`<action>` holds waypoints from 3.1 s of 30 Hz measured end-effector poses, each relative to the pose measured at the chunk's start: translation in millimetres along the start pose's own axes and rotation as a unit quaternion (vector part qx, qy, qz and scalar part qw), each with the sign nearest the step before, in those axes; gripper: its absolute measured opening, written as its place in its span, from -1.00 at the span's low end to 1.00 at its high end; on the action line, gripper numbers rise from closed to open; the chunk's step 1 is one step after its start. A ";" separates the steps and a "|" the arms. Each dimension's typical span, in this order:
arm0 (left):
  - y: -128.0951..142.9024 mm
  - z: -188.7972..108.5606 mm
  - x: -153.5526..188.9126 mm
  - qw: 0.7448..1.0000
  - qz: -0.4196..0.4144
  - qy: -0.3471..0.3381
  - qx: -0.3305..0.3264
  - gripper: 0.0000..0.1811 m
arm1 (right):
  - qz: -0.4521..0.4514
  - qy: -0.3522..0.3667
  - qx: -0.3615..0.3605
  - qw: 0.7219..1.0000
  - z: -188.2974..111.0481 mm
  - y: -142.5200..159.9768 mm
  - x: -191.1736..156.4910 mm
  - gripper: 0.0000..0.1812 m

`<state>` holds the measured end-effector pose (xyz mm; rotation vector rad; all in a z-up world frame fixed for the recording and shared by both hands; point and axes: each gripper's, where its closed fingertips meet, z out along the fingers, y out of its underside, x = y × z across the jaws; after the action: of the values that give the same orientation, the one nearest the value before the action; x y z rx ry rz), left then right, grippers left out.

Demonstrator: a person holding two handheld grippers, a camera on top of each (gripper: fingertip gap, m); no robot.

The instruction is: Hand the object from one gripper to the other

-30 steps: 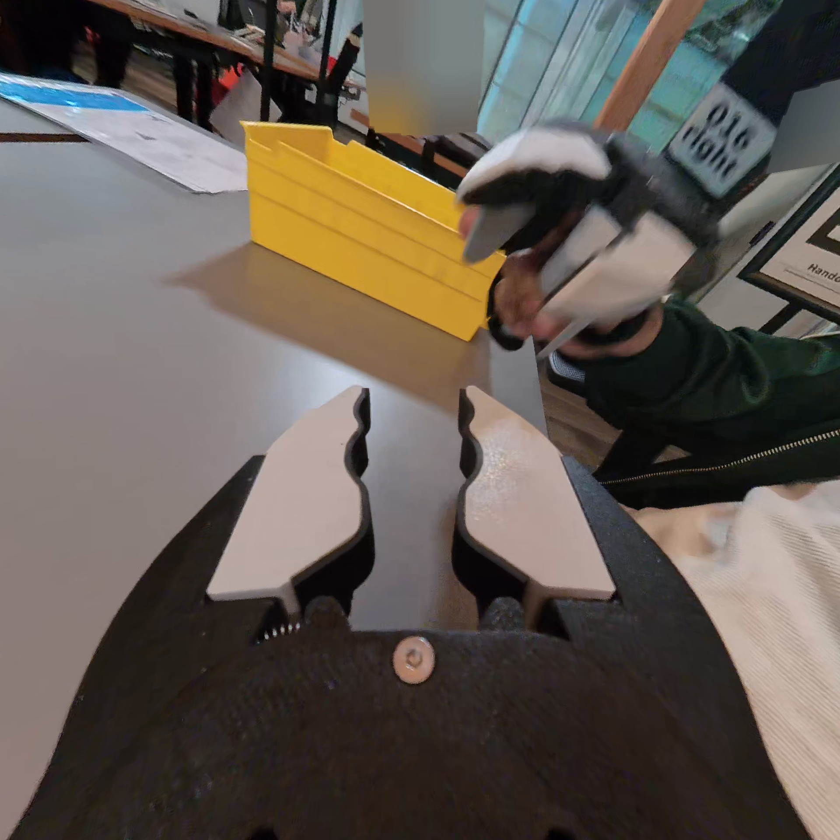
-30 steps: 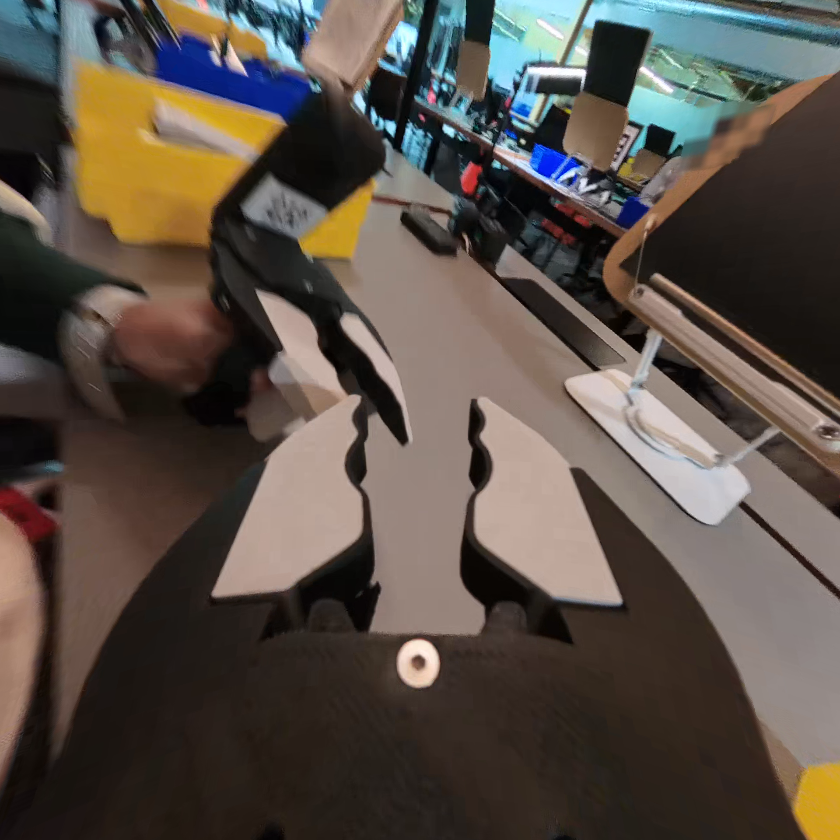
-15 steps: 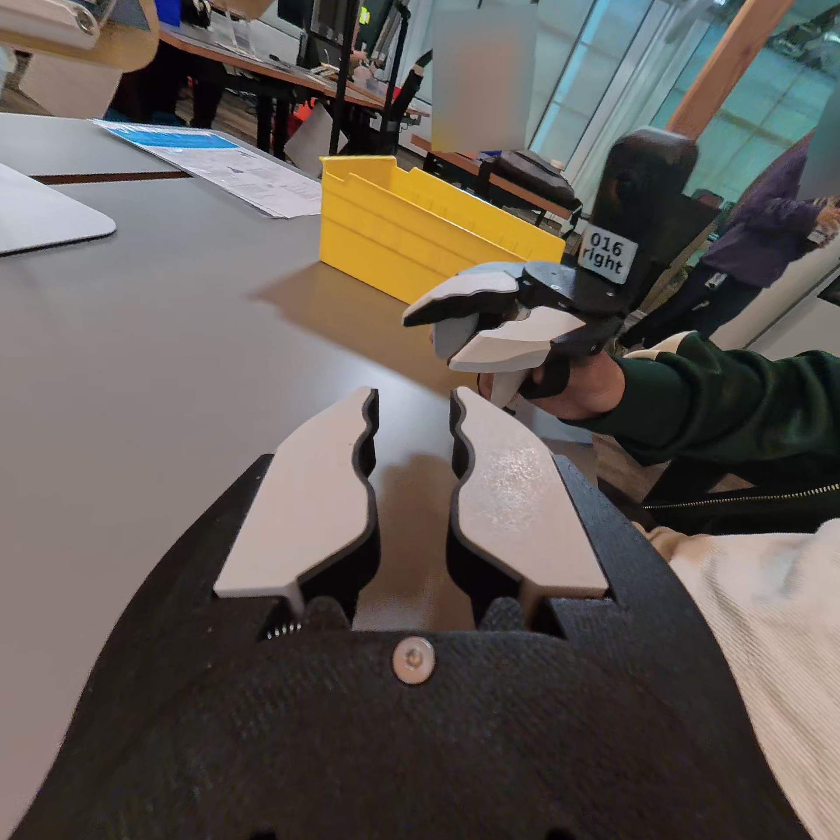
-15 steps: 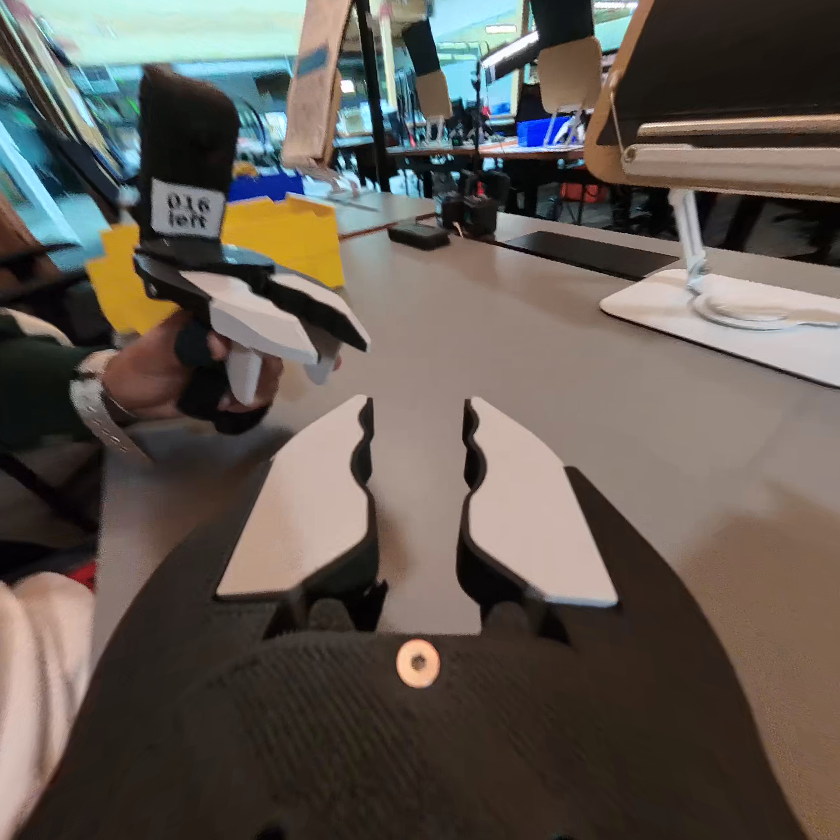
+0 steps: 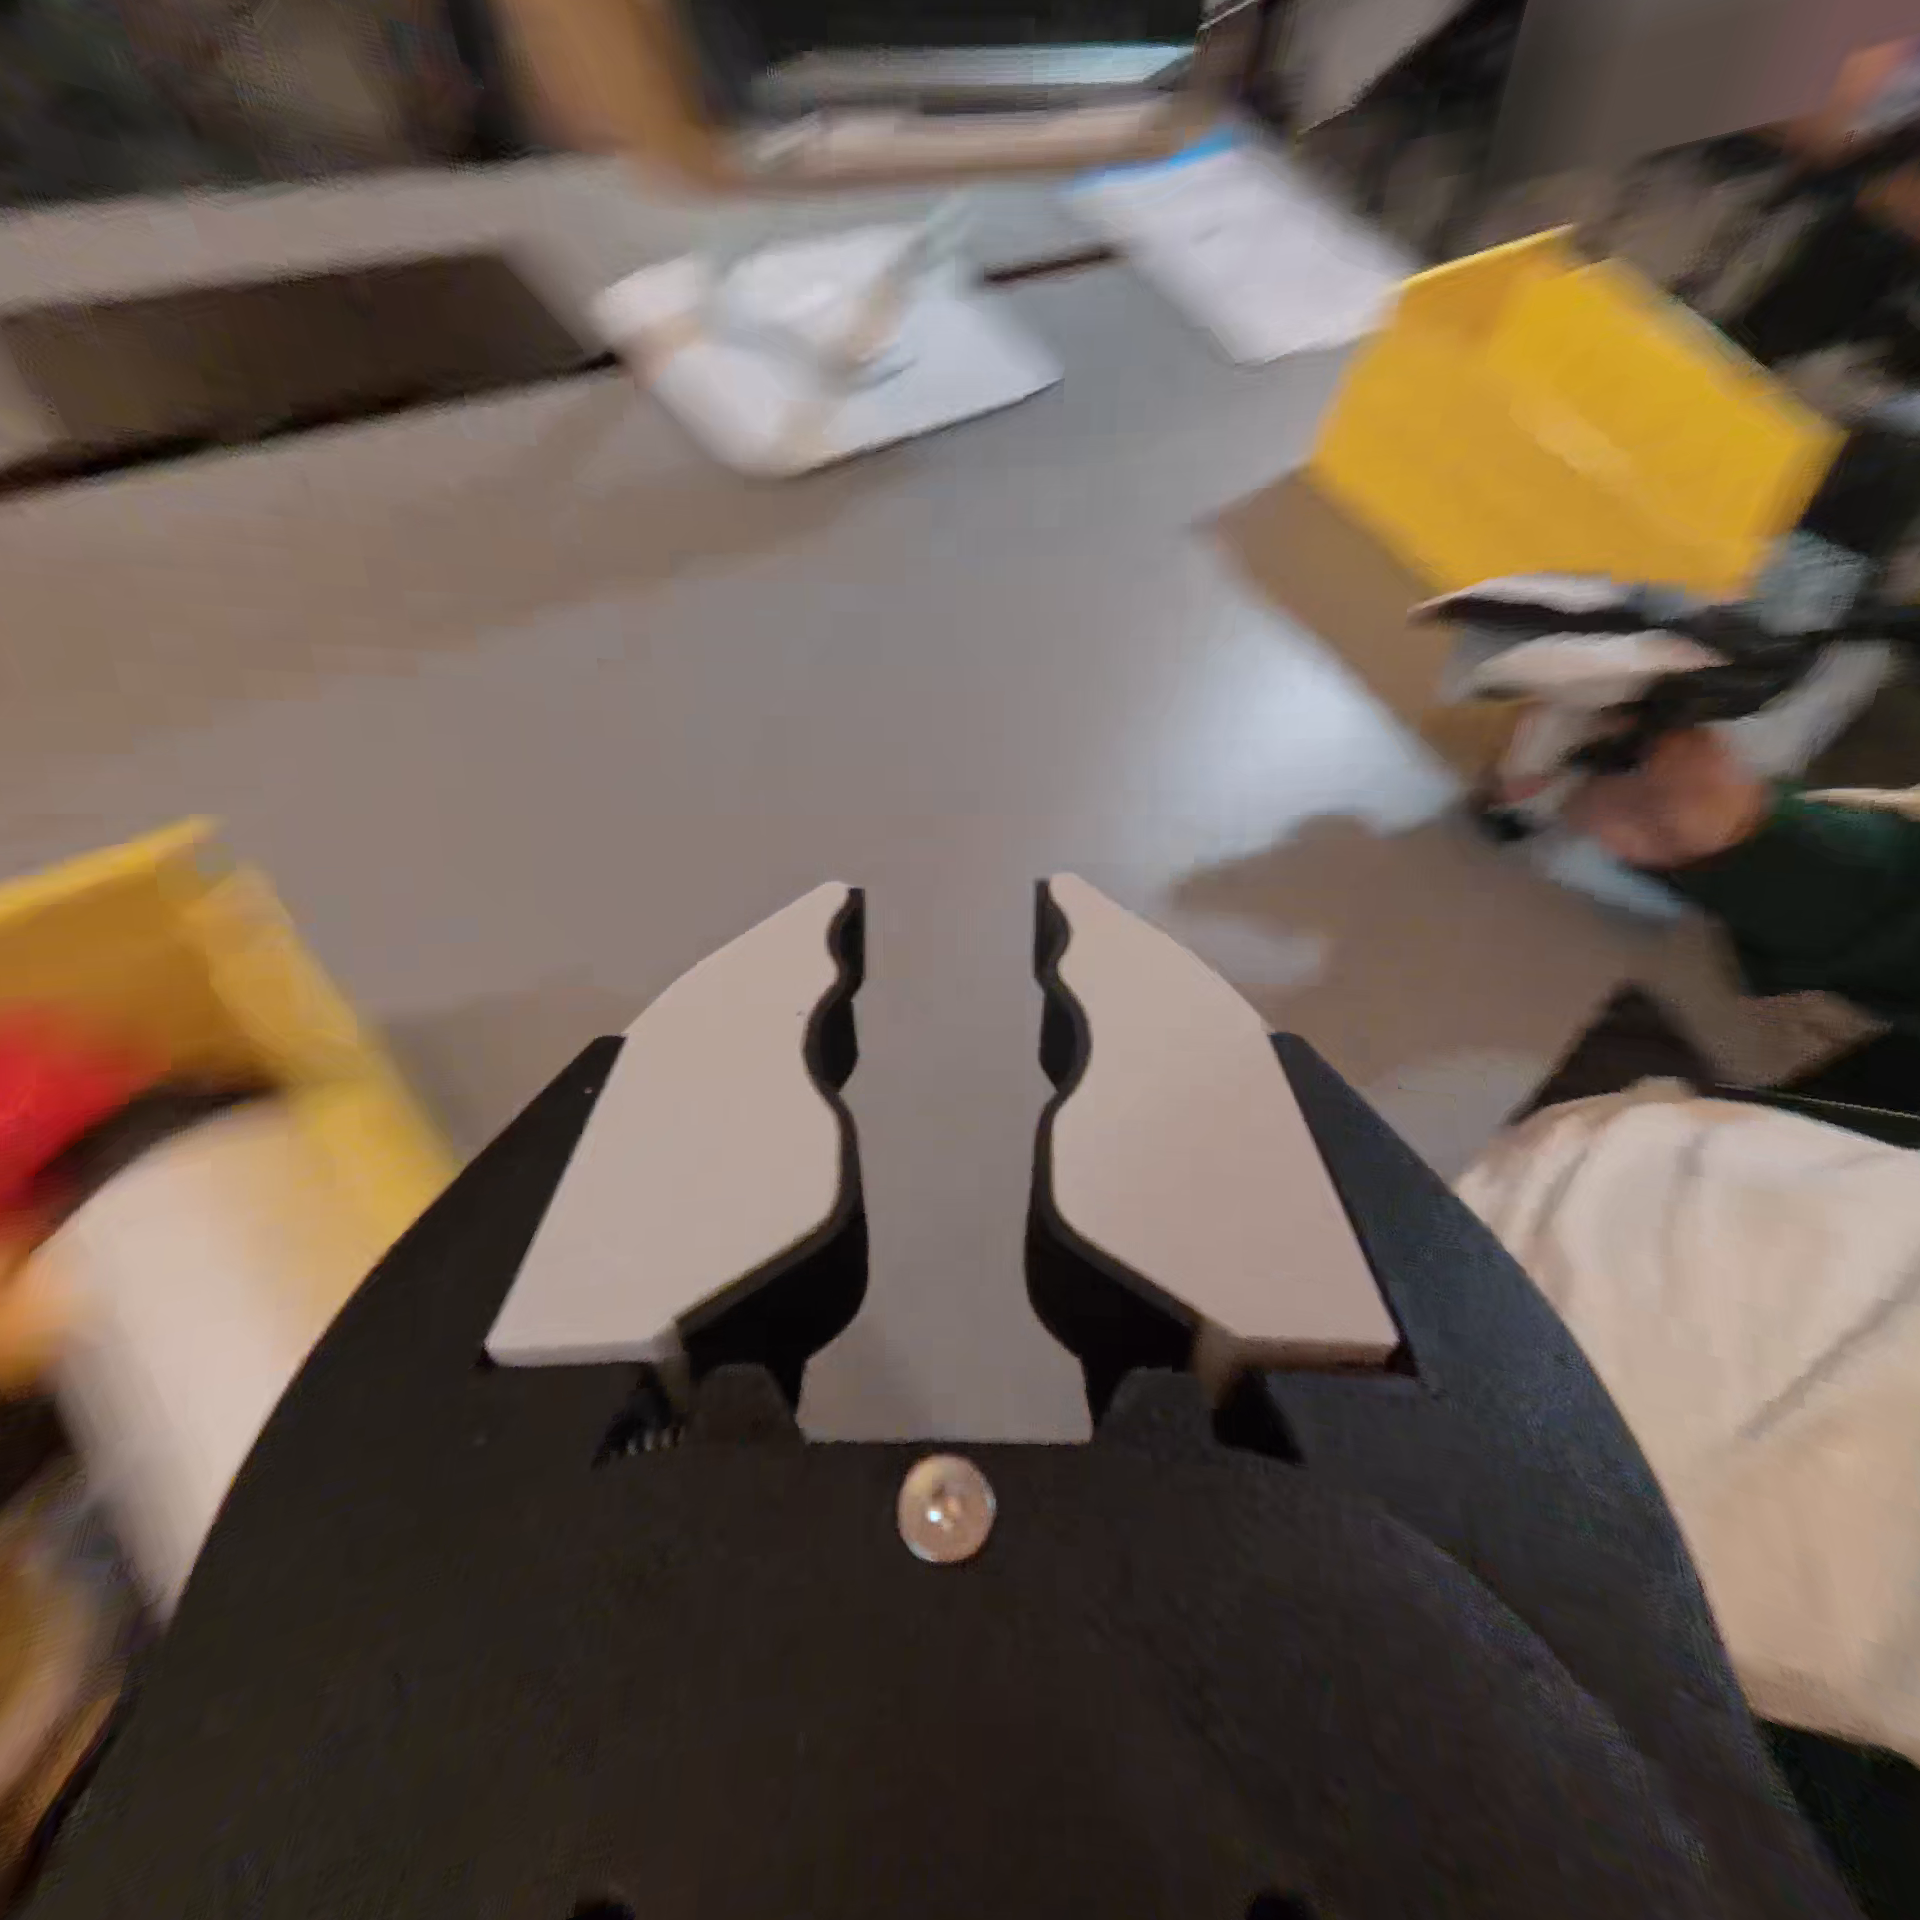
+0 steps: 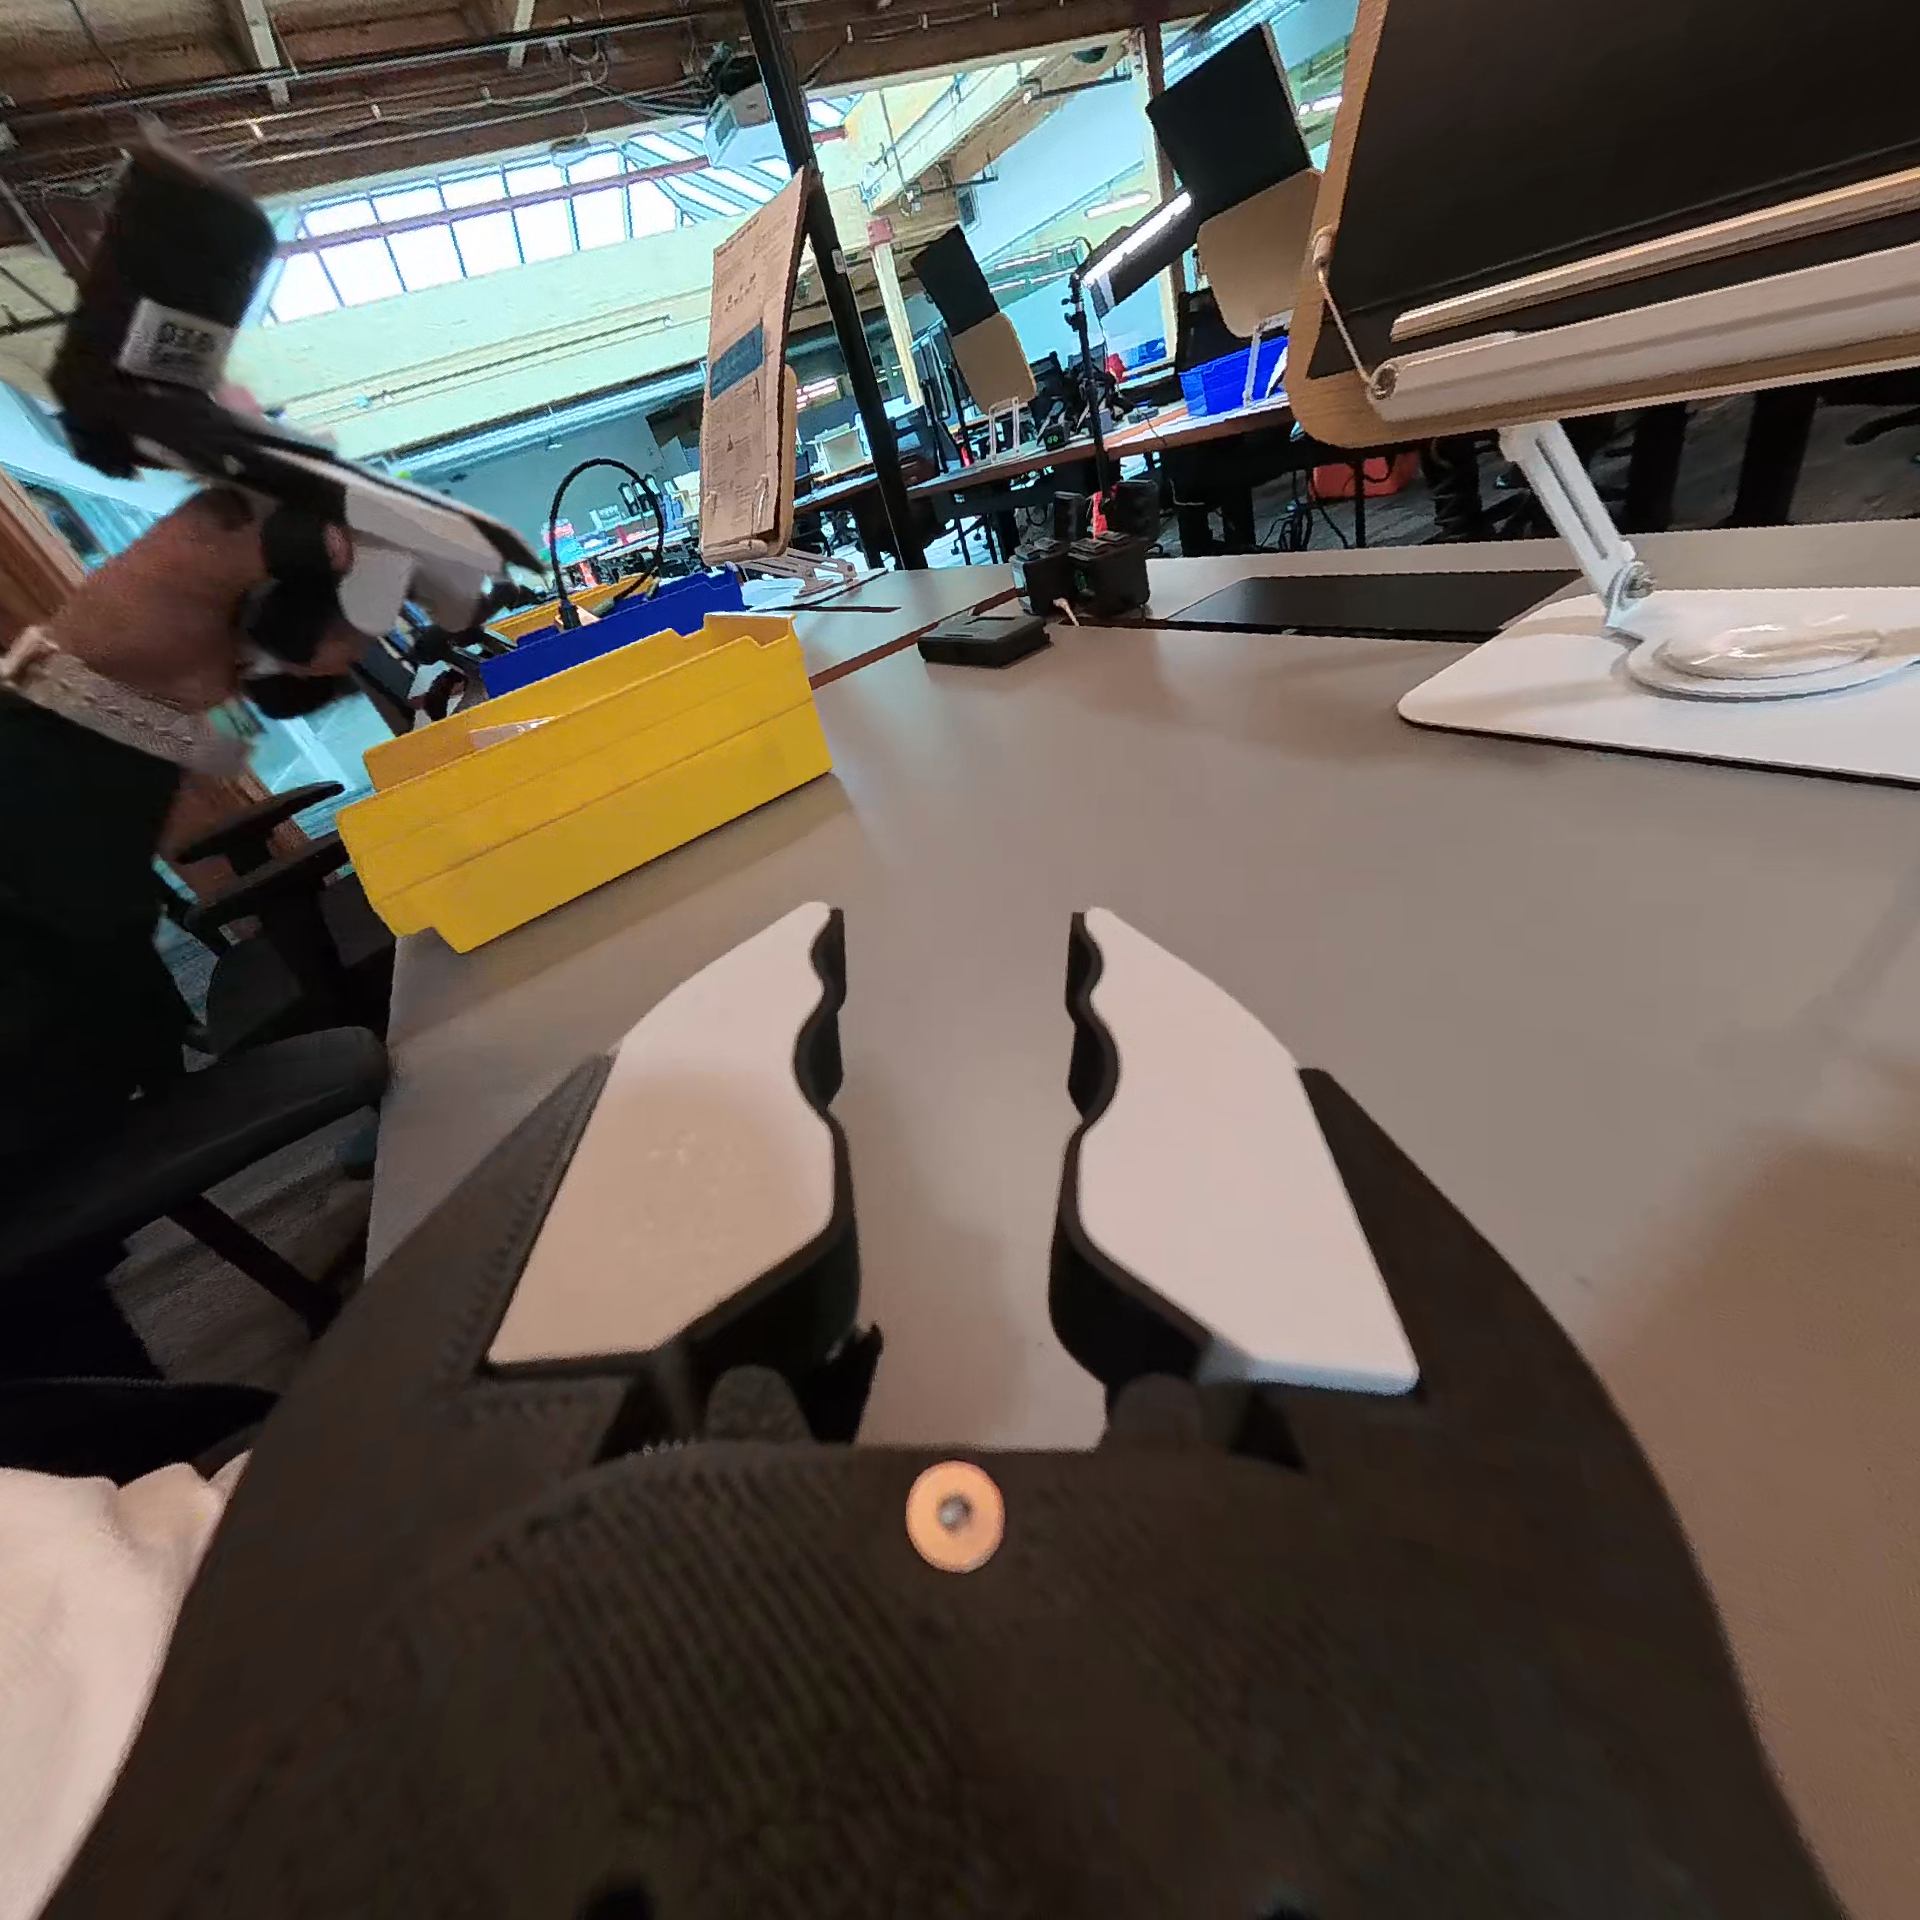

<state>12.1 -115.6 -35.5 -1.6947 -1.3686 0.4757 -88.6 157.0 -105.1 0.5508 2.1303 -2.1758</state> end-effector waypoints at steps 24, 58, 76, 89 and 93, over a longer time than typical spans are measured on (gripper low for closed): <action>233.6 -126.1 -165.1 0.868 -0.257 -0.229 -0.358 -0.47 | -0.098 0.018 -0.002 0.995 11.1 -20.7 12.9 -0.62; 1.8 124.5 207.9 0.926 0.025 0.375 0.032 -0.50 | -0.006 -0.181 -0.007 0.983 3.8 -5.4 -83.4 -0.24; 30.2 142.8 234.4 0.904 0.044 0.425 -0.017 -0.51 | 0.074 -0.200 -0.052 0.976 2.1 19.3 -94.5 -0.46; 30.4 139.6 239.0 0.896 0.030 0.444 -0.005 -0.51 | 0.090 -0.225 -0.031 0.970 2.4 16.0 -98.7 -0.51; 30.2 140.2 239.1 0.896 0.027 0.444 -0.003 -0.51 | 0.094 -0.224 -0.031 0.970 2.5 16.0 -98.0 -0.51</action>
<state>1.3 159.1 -82.1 -1.6304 -0.6414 -0.2763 7.0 133.0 -92.8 0.2149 1.8177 -1.9027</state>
